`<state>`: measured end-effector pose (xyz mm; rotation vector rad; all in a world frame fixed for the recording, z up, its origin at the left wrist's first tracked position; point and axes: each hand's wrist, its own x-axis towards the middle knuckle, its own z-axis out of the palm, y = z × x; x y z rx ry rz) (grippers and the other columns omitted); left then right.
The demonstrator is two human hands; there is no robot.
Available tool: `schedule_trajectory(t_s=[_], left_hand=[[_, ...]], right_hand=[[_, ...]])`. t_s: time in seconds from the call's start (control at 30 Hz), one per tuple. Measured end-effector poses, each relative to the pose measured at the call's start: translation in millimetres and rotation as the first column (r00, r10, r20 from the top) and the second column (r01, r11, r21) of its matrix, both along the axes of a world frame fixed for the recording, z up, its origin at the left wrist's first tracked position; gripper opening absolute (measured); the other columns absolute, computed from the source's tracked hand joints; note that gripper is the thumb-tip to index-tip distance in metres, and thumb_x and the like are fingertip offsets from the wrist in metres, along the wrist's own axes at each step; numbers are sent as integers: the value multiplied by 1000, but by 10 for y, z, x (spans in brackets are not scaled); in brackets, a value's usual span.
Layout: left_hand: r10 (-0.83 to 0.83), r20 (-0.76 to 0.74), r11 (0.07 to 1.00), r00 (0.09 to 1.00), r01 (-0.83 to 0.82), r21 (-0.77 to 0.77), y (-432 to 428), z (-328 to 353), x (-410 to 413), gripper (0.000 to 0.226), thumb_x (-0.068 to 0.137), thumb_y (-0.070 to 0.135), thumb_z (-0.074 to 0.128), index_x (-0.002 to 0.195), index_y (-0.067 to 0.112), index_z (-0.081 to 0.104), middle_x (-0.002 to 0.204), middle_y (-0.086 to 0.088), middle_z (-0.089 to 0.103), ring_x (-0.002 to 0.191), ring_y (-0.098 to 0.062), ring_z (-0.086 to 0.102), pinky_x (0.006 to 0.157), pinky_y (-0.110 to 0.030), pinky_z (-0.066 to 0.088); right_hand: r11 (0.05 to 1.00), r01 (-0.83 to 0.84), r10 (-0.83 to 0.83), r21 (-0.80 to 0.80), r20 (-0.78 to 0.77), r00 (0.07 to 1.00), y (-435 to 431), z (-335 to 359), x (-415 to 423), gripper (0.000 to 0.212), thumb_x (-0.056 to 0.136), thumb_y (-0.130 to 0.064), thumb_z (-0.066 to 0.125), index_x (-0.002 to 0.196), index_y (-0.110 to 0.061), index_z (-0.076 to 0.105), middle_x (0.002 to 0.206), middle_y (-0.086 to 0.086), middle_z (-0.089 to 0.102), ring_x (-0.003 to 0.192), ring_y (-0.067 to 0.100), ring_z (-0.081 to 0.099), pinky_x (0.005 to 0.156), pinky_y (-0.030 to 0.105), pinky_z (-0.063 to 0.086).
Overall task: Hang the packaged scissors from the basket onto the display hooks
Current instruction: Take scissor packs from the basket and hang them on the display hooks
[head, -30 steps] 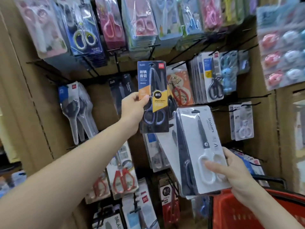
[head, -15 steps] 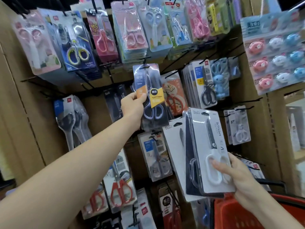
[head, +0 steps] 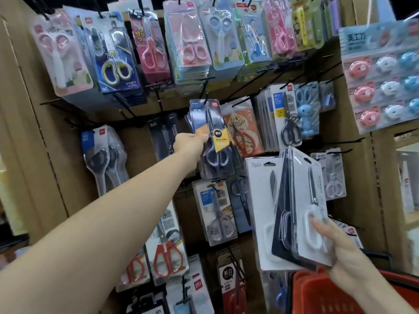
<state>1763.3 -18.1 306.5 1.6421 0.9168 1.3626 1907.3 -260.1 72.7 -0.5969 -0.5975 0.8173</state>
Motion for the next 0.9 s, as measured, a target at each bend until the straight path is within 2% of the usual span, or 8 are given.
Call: schedule_trajectory(t_s=[0.1,0.27,0.33,0.4,0.53,0.63,0.73,0.9], left_hand=[[30,-2,999,1000,-30,-33,-6,-123,55,38,84,32,85,112,11,73,107,-8,74,88,-21,67,81,-36,60],[269,20,930,963,-265,256,-366,-474,-52,47,81,15,83,114,25,51,112,2,53,97,-16,56,78,-30,45],[123,8,958,992,-120,261,-551,-602,-118,36,87,20,78,114,22,55,108,4,57,97,-16,59,74,-27,47],[-139,-41,984,989,143,104,-753,-750,-160,32,93,28,73,121,17,60,108,1,66,96,-20,67,77,-32,56],[-458,-173,888,872,438,-143,-1049,-1239,-213,34,99,37,67,127,18,62,111,1,73,91,-14,70,75,-34,59],[-435,-103,900,895,427,-91,-1082,-1461,-380,17,103,25,63,119,21,65,113,1,77,106,-20,73,99,-50,57],[-407,-74,913,911,407,-13,-1028,-1451,-623,15,104,16,59,117,20,66,110,-4,78,102,-24,75,96,-51,58],[-292,41,955,956,289,59,-868,-1296,-971,15,104,14,60,117,17,67,103,0,80,97,-19,77,90,-42,60]], right_hand=[[1000,-1,1,4,12,1000,-16,8,10,49,70,-24,76,119,-17,71,112,4,77,93,19,78,65,34,63],[1000,3,-4,15,55,998,-3,84,-92,39,88,-18,64,126,-12,67,119,15,75,98,27,76,72,38,64],[999,3,-5,34,62,998,19,121,-159,37,90,-16,61,125,-12,68,118,16,75,98,28,76,73,37,64],[999,7,-9,39,67,998,53,145,-222,35,89,-18,61,122,-13,71,118,15,75,98,27,76,71,36,63],[998,-33,31,44,60,998,105,178,-333,24,89,-19,60,105,-20,79,111,10,78,94,24,77,68,33,63],[999,-29,26,34,88,996,190,186,-398,21,89,-18,65,106,-19,77,116,14,75,103,28,75,75,37,63],[999,-18,12,51,129,992,298,228,-499,42,94,-11,61,136,-10,62,128,18,70,111,33,72,80,40,63],[997,-17,6,77,149,989,438,272,-595,49,92,-11,69,140,-10,59,133,18,68,119,39,68,88,52,60]])
